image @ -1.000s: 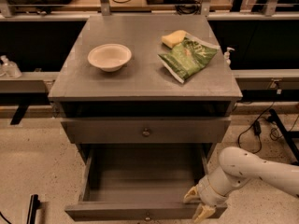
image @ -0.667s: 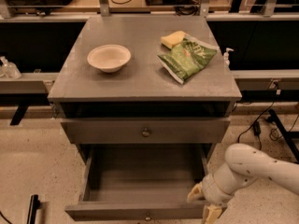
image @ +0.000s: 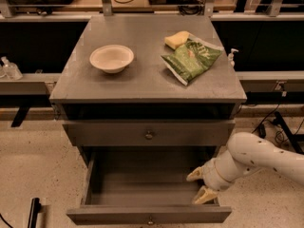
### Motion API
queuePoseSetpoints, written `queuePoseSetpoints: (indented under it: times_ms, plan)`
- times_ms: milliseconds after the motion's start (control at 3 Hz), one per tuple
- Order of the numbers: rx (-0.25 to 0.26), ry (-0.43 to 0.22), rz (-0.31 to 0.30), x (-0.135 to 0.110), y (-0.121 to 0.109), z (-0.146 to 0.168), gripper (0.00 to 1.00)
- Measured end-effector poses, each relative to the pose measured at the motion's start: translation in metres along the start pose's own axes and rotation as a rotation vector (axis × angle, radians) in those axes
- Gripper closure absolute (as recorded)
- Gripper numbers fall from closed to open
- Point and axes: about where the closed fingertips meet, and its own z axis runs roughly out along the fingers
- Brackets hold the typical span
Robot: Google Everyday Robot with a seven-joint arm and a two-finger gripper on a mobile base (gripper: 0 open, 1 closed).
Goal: Open middle drawer
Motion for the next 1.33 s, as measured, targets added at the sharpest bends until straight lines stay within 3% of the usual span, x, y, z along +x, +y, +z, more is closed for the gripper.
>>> queuePoseSetpoints:
  times_ms: [333,667,1000,1333]
  plan:
    - [0.059,-0.014,0.071,0.005,-0.033,0.004,0.69]
    - [0.093,-0.033,0.131,0.019,-0.049,0.026,0.92]
    - [0.065,-0.055,0.155,0.027,-0.055,0.072,1.0]
    - [0.025,-0.05,0.158,0.031,-0.059,0.104,1.0]
